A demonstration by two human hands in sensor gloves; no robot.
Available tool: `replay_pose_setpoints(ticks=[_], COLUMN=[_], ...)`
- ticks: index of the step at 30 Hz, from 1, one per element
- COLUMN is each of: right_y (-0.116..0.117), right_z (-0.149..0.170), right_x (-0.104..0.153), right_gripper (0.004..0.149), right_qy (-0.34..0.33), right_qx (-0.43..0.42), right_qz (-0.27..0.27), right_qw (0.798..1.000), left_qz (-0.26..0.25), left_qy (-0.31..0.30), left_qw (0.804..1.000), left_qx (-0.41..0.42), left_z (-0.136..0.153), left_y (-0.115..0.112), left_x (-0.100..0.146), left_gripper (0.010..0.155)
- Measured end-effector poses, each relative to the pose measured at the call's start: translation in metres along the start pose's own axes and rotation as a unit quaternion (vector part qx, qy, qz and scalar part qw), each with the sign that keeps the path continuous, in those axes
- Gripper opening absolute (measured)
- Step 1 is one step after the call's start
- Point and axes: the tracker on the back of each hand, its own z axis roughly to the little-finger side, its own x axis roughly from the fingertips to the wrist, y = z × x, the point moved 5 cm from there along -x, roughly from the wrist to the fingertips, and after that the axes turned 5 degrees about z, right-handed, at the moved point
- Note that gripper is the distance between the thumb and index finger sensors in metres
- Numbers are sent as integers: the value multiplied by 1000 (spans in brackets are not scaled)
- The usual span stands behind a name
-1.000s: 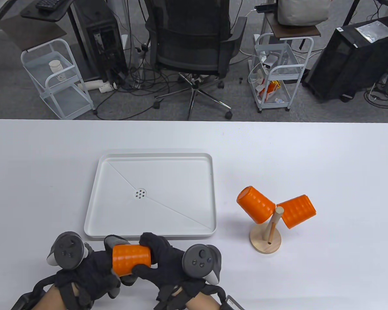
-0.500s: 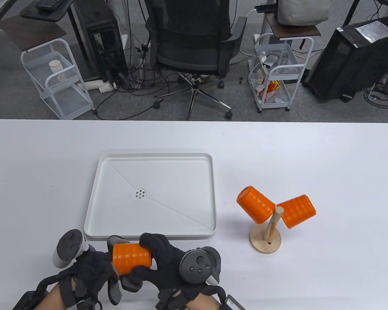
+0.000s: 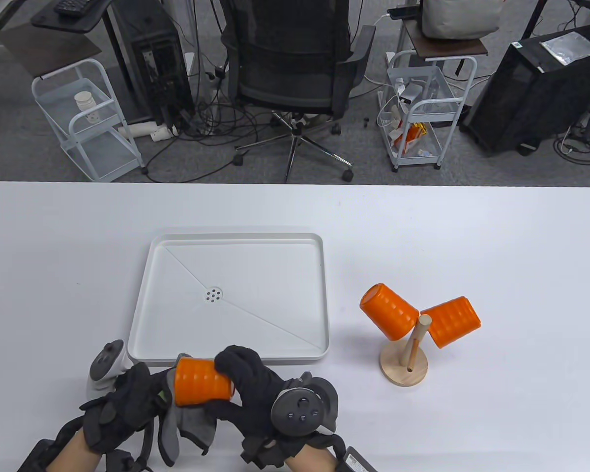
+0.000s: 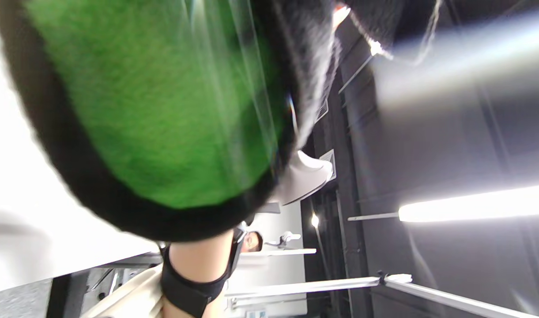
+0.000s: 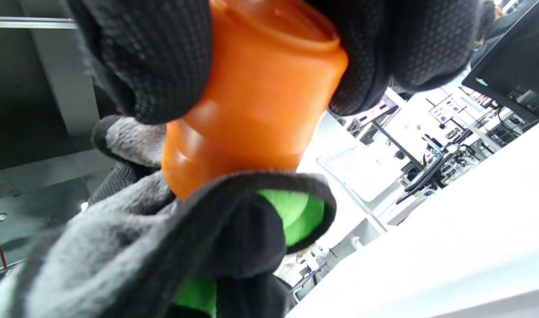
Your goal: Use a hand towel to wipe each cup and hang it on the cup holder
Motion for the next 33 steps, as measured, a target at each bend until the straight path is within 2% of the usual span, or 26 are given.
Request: replay_pose_setpoints(ticks=[8, 15, 20, 24, 27, 33], right_y=[-14, -9, -3, 2, 5, 9], right_z=[10, 9, 8, 8, 10, 20], right_x=[-1, -1, 1, 1, 2, 4], right_gripper=[81, 80, 79, 79, 79, 78], right_qy=[30, 36, 38, 41, 49, 86], right_qx=[-22, -39, -47, -46, -49, -71], right_qz=[32, 20, 9, 3, 0, -9], right_qw=[999, 998, 998, 998, 998, 994], left_qz=[-60, -91, -83, -93, -92, -77], left_qy=[-18, -16, 2, 28, 53, 97], left_qw=[995, 984, 982, 977, 971, 953], left_qx=[-80, -155, -171, -188, -216, -276], left_z=[-27, -41, -35, -30, -26, -21], left_y=[15, 20, 12, 8, 3, -7], left_x=[15, 22, 15, 11, 6, -1], left_gripper=[101, 95, 75, 67, 67, 77])
